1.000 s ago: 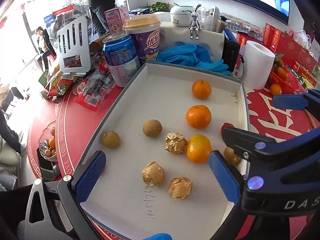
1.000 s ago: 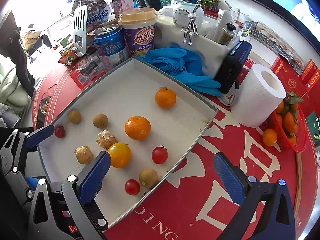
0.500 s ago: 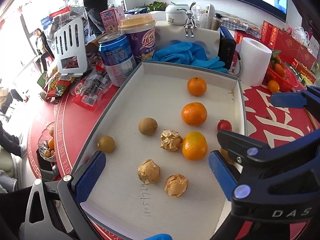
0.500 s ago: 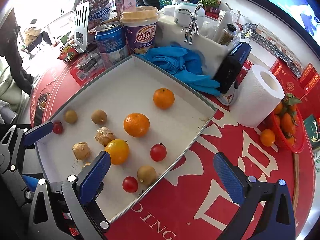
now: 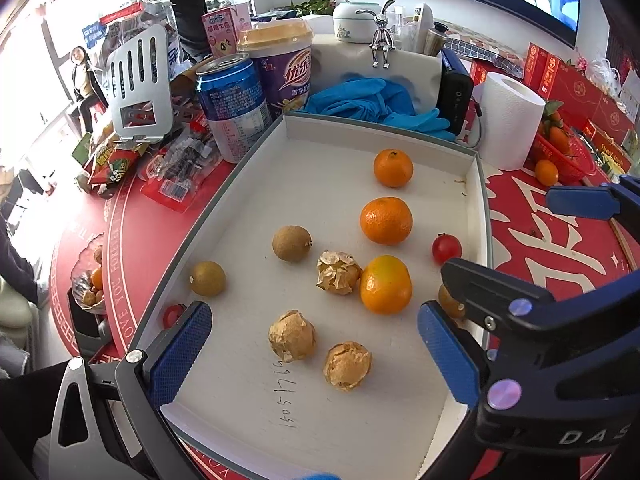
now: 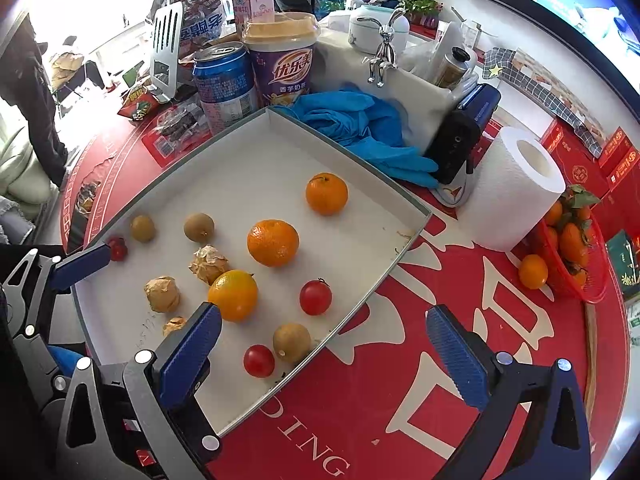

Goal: Organize fruits

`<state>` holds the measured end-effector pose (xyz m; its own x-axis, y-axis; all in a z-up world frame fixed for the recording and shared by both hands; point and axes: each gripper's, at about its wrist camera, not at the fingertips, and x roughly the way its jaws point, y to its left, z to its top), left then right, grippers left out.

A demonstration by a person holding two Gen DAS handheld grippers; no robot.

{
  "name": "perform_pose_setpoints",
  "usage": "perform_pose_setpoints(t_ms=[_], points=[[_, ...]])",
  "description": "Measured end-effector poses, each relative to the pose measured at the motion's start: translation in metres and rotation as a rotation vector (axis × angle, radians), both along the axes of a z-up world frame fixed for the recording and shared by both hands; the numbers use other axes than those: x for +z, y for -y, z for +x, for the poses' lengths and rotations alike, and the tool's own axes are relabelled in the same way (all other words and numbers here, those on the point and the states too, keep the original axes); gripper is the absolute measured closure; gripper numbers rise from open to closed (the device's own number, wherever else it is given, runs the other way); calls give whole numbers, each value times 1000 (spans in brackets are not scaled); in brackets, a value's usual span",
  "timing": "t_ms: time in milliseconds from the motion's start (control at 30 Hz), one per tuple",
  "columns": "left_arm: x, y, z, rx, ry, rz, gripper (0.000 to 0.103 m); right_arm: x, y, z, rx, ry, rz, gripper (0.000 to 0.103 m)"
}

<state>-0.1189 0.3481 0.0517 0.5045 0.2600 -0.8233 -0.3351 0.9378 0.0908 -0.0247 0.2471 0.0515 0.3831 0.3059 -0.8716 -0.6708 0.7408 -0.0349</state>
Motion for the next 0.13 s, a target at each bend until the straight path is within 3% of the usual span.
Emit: perform_pose_setpoints(t_ms=[133], points=[[0,0,-2,-12,6,-13,0,0,-1,-1,0,-1,4,0]])
